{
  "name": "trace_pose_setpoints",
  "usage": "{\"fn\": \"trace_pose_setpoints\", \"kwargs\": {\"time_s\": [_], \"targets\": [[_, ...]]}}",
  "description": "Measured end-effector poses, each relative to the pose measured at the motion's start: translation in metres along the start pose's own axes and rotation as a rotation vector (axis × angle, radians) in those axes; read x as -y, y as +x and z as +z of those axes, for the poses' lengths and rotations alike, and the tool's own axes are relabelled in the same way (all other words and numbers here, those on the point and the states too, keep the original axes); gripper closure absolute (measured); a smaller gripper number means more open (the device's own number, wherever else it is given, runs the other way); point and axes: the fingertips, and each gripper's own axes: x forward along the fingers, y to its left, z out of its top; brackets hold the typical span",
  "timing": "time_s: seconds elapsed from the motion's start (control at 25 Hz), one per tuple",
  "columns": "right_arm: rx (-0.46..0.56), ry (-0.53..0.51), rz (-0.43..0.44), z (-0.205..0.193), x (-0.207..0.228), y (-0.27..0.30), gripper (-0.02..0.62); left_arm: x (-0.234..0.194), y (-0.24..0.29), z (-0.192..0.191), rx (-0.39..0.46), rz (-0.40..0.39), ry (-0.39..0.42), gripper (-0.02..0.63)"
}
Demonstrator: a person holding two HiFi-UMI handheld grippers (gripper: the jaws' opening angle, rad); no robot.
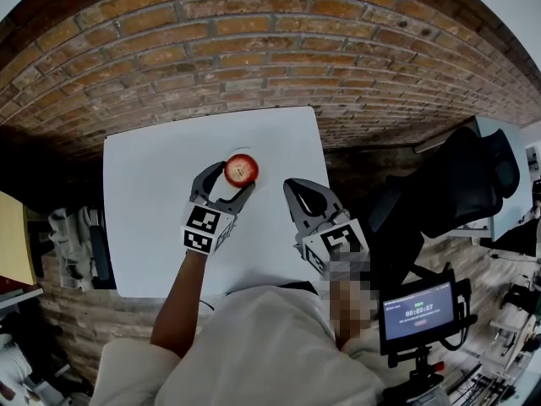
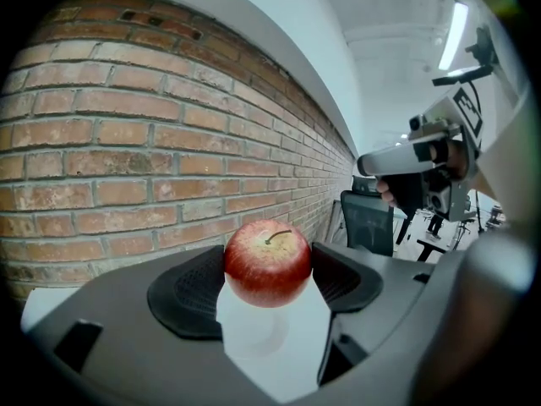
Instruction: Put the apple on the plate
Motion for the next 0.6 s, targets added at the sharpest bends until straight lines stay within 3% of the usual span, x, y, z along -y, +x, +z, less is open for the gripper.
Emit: {"fn": "trace_pose_setpoints", "kwargs": {"time_s": [0.6], "targets": [[-0.024, 0.019, -0.006, -0.014, 0.02, 0.013, 0.594, -0.002, 0.054, -0.038, -0.092, -0.034, -0.014, 0.278]]}}
